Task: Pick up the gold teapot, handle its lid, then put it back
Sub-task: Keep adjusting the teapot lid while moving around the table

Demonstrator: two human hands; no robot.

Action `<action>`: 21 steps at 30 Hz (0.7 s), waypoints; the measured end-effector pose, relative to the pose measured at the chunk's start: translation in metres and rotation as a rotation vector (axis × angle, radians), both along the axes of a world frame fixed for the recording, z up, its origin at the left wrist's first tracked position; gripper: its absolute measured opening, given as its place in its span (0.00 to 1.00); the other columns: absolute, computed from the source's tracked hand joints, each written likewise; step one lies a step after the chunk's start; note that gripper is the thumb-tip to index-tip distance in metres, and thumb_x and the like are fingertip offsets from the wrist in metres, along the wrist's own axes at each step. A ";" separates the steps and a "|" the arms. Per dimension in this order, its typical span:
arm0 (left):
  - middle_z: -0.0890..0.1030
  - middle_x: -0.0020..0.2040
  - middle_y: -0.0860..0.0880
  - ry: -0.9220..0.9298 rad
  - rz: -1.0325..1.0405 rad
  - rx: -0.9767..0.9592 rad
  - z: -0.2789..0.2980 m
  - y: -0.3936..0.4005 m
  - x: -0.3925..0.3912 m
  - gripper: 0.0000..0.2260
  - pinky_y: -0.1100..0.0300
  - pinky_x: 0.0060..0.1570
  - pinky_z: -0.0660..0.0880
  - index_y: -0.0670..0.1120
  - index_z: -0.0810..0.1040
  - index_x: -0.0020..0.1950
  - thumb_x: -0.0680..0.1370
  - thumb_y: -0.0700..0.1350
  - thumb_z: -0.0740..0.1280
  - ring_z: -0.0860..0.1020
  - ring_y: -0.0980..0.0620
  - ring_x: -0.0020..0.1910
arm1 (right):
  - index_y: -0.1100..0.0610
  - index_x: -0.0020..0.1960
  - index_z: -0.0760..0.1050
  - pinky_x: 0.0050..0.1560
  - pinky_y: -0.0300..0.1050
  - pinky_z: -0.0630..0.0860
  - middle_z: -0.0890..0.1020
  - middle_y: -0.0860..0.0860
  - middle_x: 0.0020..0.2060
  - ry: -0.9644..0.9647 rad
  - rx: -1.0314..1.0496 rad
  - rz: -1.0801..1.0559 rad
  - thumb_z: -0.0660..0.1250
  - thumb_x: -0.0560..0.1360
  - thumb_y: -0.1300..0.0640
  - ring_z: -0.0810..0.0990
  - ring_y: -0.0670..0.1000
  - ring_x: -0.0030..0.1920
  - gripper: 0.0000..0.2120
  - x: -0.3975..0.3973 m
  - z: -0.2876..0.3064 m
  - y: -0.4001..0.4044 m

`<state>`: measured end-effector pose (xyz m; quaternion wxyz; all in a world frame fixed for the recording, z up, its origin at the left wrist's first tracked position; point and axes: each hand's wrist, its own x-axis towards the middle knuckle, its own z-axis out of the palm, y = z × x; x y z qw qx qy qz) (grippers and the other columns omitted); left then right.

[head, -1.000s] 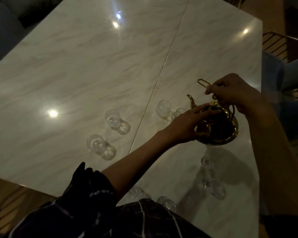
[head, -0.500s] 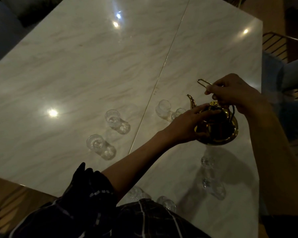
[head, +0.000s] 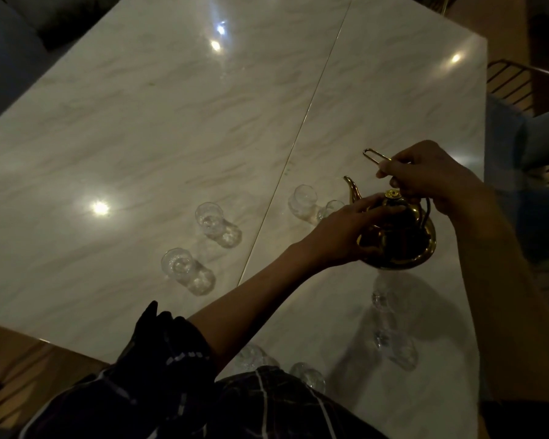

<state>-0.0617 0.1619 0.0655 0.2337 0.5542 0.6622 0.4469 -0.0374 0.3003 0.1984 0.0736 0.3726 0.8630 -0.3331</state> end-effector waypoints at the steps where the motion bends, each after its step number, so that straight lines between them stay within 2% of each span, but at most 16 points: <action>1: 0.63 0.82 0.41 0.001 0.000 -0.003 0.000 0.000 0.000 0.35 0.55 0.61 0.73 0.47 0.68 0.80 0.75 0.42 0.78 0.72 0.39 0.74 | 0.62 0.52 0.82 0.33 0.38 0.70 0.78 0.54 0.36 -0.003 -0.001 0.000 0.65 0.79 0.57 0.77 0.46 0.36 0.10 0.000 -0.001 0.000; 6: 0.63 0.81 0.40 0.007 0.002 -0.009 -0.007 -0.001 0.000 0.35 0.55 0.61 0.74 0.46 0.69 0.79 0.75 0.41 0.77 0.73 0.39 0.73 | 0.62 0.53 0.82 0.33 0.37 0.70 0.78 0.53 0.35 -0.006 -0.013 0.002 0.64 0.79 0.57 0.76 0.45 0.36 0.11 0.001 -0.008 0.001; 13: 0.62 0.82 0.42 0.036 -0.004 -0.068 -0.023 0.002 -0.004 0.37 0.49 0.62 0.79 0.49 0.67 0.80 0.74 0.42 0.78 0.72 0.40 0.74 | 0.62 0.52 0.82 0.32 0.37 0.70 0.78 0.52 0.35 0.016 -0.041 0.000 0.64 0.80 0.57 0.76 0.46 0.35 0.11 0.001 -0.026 0.005; 18: 0.62 0.82 0.42 0.036 0.001 -0.093 -0.029 0.002 -0.004 0.36 0.54 0.60 0.76 0.49 0.68 0.80 0.74 0.41 0.77 0.71 0.39 0.75 | 0.60 0.48 0.82 0.32 0.38 0.70 0.78 0.53 0.33 0.025 -0.067 -0.005 0.65 0.79 0.56 0.77 0.47 0.33 0.09 0.002 -0.038 0.009; 21: 0.61 0.82 0.44 0.054 0.010 -0.115 -0.034 0.001 -0.003 0.36 0.47 0.60 0.80 0.51 0.67 0.80 0.74 0.41 0.77 0.70 0.39 0.76 | 0.58 0.46 0.82 0.33 0.40 0.72 0.79 0.54 0.33 0.031 -0.080 -0.009 0.65 0.78 0.56 0.78 0.49 0.34 0.09 0.004 -0.045 0.011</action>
